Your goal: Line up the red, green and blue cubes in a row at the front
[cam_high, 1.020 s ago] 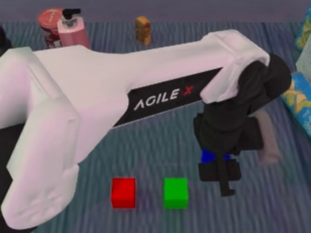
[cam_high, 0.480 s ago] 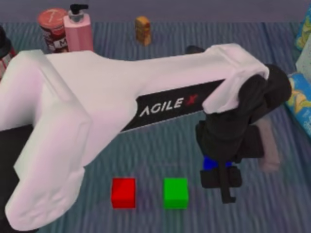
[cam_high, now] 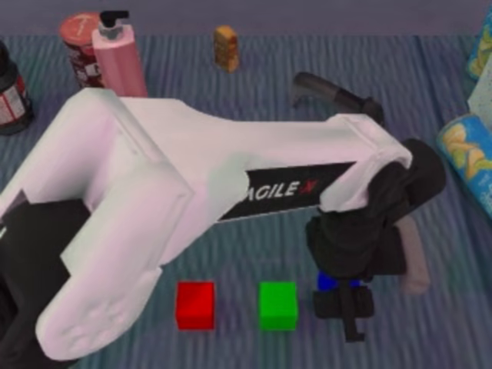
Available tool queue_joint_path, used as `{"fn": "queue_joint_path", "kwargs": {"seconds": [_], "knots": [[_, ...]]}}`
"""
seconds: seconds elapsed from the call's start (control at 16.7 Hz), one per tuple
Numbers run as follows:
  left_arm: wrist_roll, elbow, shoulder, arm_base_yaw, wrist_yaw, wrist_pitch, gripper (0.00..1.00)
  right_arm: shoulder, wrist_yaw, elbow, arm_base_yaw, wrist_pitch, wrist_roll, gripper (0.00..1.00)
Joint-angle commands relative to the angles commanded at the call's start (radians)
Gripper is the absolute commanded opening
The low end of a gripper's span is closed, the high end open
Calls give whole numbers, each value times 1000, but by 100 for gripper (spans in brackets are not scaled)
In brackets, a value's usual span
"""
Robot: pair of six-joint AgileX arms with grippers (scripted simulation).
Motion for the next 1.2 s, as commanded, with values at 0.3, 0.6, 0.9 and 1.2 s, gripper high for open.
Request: {"fn": "queue_joint_path", "kwargs": {"seconds": [0.3,0.6,0.9,1.2], "knots": [[0,0,0,0,0,0,30,0,0,0,0,0,0,100],[0,0,0,0,0,0,68,0,0,0,0,0,0,100],[0,0,0,0,0,0,100,0,0,0,0,0,0,100],[0,0,0,0,0,0,100,0,0,0,0,0,0,100]]}}
